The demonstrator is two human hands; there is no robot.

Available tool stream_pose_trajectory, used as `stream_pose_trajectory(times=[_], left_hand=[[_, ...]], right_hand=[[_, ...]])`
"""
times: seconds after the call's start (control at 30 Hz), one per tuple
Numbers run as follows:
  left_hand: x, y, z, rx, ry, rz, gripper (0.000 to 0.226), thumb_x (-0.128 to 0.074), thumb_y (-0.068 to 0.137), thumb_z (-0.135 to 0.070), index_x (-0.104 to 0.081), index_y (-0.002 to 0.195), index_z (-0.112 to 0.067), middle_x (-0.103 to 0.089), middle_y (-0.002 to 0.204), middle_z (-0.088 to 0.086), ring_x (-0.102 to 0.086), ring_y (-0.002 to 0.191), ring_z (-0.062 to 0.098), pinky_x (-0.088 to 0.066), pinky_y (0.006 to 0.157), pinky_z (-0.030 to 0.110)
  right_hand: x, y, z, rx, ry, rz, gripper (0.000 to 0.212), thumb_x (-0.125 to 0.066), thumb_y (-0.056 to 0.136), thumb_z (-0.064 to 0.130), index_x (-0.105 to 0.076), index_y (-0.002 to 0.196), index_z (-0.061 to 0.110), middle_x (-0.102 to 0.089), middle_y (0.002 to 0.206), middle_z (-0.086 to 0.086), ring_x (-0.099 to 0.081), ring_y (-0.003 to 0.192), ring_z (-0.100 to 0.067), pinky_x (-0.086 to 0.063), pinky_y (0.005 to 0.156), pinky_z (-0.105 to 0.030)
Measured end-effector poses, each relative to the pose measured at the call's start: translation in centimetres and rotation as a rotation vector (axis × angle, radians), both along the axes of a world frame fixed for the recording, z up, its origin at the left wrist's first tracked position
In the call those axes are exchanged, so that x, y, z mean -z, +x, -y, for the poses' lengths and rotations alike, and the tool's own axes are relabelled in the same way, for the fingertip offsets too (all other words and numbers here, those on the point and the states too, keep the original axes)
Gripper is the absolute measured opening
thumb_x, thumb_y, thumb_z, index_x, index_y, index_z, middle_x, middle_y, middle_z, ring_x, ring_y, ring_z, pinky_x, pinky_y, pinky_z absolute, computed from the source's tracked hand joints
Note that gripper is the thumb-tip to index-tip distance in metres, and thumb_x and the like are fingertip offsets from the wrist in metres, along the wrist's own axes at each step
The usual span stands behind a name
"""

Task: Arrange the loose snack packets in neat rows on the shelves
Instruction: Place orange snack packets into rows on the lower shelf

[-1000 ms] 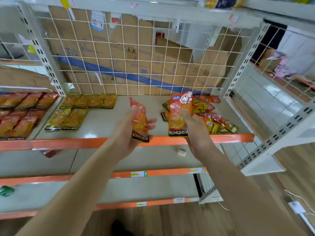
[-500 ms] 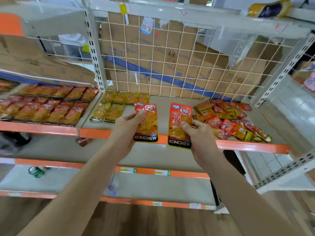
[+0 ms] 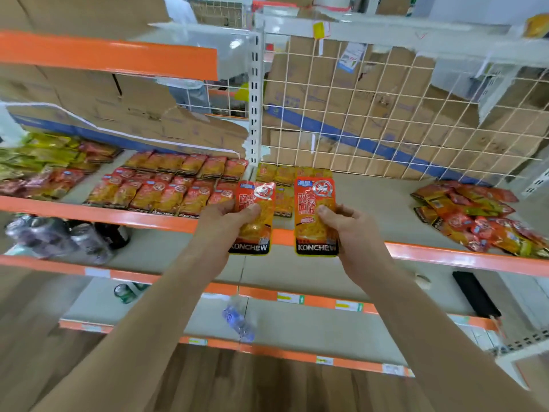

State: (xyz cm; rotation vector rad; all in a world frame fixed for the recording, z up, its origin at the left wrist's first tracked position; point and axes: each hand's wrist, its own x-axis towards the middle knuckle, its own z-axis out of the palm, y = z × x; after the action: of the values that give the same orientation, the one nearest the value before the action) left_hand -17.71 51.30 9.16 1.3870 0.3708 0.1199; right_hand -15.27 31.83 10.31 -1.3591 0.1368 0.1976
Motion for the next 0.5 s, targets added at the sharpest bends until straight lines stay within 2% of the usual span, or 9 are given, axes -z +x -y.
stream_pose_trajectory(times=[0.2,0.33,0.5], left_hand=[[-0.2,-1.9,-5.7,-0.009,0.01,-0.008,0.006,-0.077,0.086,-0.012,-0.075,0.083,-0.016,-0.078,0.081,0.002,-0.073,0.08,0.025,-0.055,0.096,0.049],[-0.1,-2.5,-7.7,-0.046,0.039,0.021,0.017,-0.081,0.082,-0.015,-0.066,0.084,-0.022,-0.076,0.074,-0.008,-0.073,0.085,0.024,-0.054,0.097,0.05],[0.0,-1.9,-8.7,-0.03,-0.033,-0.009,0.032,-0.088,0.072,-0.026,-0.064,0.094,-0.023,-0.078,0.088,0.001,-0.073,0.095,0.032,-0.051,0.096,0.062]], right_hand=[[-0.3,-1.4,-5.7,-0.029,-0.015,0.005,0.009,-0.066,0.092,0.005,-0.067,0.086,0.011,-0.074,0.076,-0.001,-0.07,0.065,-0.014,-0.059,0.076,-0.037],[-0.5,-2.0,-7.8,-0.037,-0.075,-0.002,0.012,-0.062,0.092,0.0,-0.065,0.085,0.009,-0.072,0.076,-0.004,-0.068,0.068,-0.018,-0.058,0.076,-0.035],[-1.0,-2.1,-8.3,-0.044,-0.131,0.009,0.016,-0.06,0.094,-0.002,-0.063,0.084,0.011,-0.072,0.079,-0.004,-0.069,0.075,-0.02,-0.059,0.076,-0.031]])
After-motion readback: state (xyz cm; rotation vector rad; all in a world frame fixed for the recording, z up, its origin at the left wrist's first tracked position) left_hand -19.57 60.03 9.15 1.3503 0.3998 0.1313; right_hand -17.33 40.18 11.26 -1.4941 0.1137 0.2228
